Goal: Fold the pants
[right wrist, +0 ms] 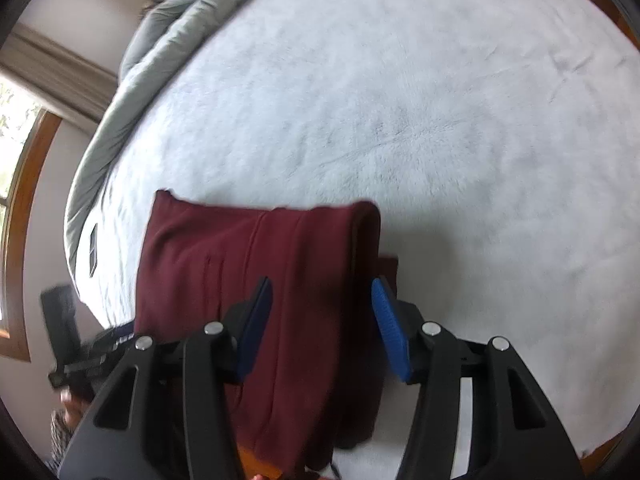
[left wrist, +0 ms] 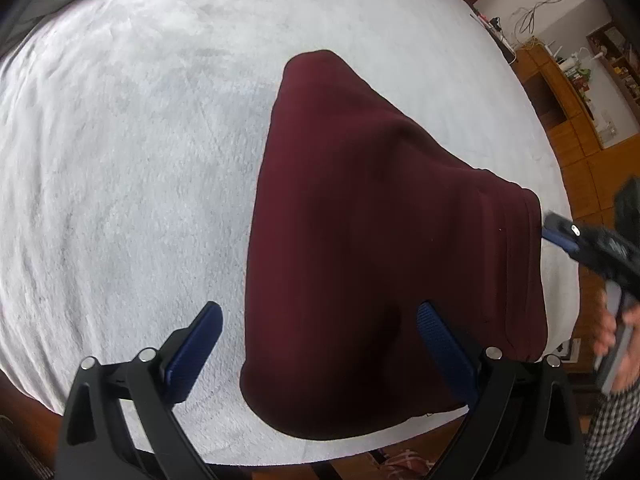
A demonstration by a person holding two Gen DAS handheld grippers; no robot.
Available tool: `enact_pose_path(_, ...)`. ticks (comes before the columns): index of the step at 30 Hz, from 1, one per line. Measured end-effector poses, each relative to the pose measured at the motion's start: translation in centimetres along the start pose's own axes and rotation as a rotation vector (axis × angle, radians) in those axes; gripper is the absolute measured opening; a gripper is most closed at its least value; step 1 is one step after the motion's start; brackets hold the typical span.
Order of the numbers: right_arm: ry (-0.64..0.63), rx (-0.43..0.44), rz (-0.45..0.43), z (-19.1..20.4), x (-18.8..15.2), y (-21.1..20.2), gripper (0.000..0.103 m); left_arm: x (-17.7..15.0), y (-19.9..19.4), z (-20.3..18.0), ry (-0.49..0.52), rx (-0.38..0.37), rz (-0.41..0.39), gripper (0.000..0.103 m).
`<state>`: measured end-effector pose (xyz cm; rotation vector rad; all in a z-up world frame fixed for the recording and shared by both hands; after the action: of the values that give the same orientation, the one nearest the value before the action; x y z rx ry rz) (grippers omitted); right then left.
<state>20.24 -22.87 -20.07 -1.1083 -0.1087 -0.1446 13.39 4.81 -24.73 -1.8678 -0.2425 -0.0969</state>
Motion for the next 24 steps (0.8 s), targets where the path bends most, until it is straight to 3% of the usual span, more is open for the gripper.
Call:
enact_pose_path(2, 0.030, 0.003, 0.028, -0.5, 1.1, 1.9, 0.044, 0.2, 0.3, 0.3, -0.007, -0.001, 0.003, 0.098)
enact_pose_path(6, 0.060, 0.090, 0.025, -0.5, 2.4, 2.3, 0.005, -0.2, 0.8, 0.2, -0.024, -0.003, 0.017, 0.098)
enact_pose_path(10, 0.074, 0.079, -0.028, -1.6, 2.8, -0.2, 0.004, -0.3, 0.5, -0.3, -0.035, -0.025, 0.004, 0.098)
enact_pose_path(14, 0.088, -0.003, 0.018, -3.7, 1.6, 1.6, 0.005, -0.7, 1.8, -1.3, -0.017, -0.008, 0.024, 0.098)
enact_pose_path(16, 0.078, 0.003, -0.003, -3.5, 1.2, 1.6, 0.007, -1.0, 2.5, -1.2, -0.029, -0.010, 0.041, 0.099)
enact_pose_path(18, 0.065, 0.007, -0.013, -2.9, 1.0, 0.7, 0.024, -0.9, 2.5, -1.1, -0.041, -0.019, 0.045, 0.098)
enact_pose_path(21, 0.032, 0.038, -0.034, -1.9, -0.4, -1.8, 0.036, -0.9, 1.5, -0.7, -0.027, -0.024, 0.041, 0.098)
enact_pose_path(24, 0.021, 0.076, -0.011, -1.3, -3.7, -3.8, 0.038, -1.3, 0.7, -0.8, 0.002, -0.038, 0.049, 0.098)
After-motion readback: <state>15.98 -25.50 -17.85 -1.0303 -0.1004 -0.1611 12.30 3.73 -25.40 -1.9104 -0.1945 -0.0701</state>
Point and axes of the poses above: each gripper's, at about its wrist camera, not at the fingertips, and y roughly the way its jaws point, z to its left, x to its top, the point moved 9 cm from there along y, roughly the way its jaws point, and after that the axes turned 3 degrees about x, right-handed, at the moved point
